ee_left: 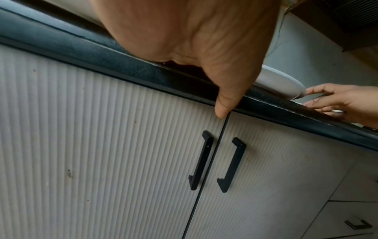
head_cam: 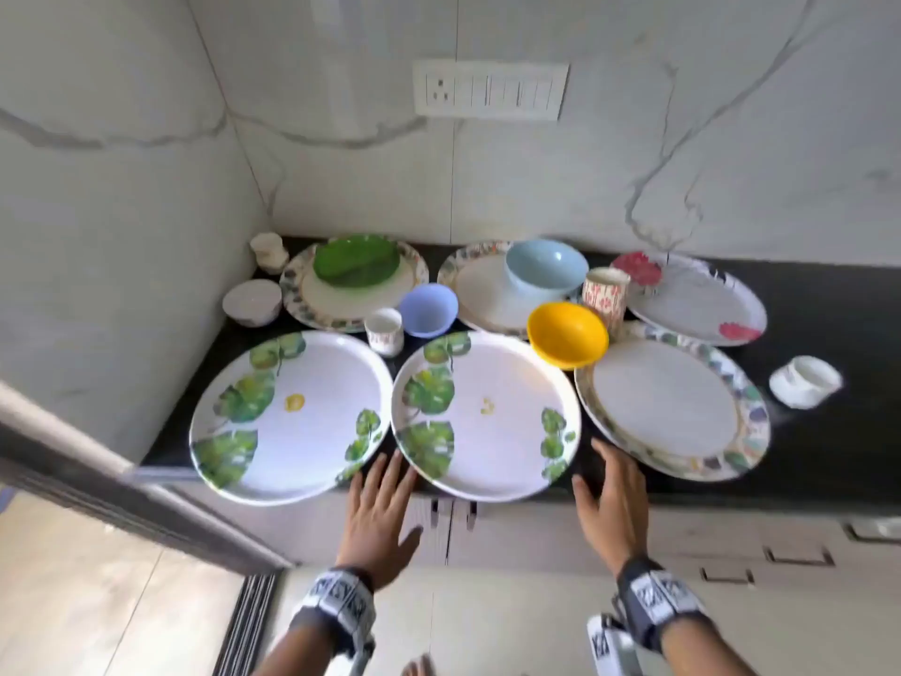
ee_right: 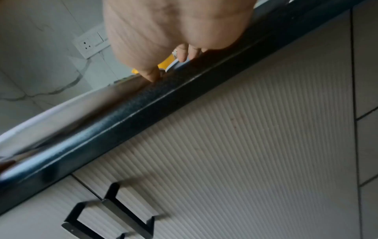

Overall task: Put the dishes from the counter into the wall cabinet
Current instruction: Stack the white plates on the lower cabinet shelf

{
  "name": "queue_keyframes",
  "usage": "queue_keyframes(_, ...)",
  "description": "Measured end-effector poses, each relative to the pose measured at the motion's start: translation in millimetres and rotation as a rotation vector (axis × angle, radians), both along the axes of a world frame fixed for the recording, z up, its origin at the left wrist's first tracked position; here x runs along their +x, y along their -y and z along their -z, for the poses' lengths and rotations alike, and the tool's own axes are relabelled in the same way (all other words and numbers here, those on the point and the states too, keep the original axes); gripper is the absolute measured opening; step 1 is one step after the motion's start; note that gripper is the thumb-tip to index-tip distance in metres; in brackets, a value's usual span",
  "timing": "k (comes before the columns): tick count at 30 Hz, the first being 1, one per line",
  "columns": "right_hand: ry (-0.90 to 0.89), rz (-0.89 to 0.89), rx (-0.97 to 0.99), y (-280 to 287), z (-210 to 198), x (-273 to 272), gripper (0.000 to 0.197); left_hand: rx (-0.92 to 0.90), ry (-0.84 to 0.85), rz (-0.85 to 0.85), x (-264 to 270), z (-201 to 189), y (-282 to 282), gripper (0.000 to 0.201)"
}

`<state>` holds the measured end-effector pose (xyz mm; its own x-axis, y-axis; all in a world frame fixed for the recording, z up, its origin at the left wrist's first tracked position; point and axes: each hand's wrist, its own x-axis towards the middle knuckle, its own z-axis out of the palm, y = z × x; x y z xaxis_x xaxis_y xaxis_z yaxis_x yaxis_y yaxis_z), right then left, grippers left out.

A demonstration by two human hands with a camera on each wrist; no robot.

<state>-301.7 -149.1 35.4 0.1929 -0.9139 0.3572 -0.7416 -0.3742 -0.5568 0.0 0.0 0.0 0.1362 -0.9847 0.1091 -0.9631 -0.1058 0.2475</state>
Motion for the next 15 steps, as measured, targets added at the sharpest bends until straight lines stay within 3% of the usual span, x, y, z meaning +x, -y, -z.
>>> queue_keyframes(3,0.086,-0.032,0.069,1,-6,8,0.073,0.041,-0.005,-0.022,2,-4,6,0.101)
queue_keyframes(6,0.050,-0.151,0.057,-6,-9,17,0.074,0.083,-0.026,-0.021,1,-6,4,0.100)
queue_keyframes(11,-0.237,-0.412,-0.062,-8,-13,38,0.070,0.080,-0.046,-0.028,2,-7,4,0.098)
queue_keyframes(15,-0.520,-0.494,-0.073,-3,-9,55,0.087,0.080,-0.044,-0.021,1,-5,2,0.097)
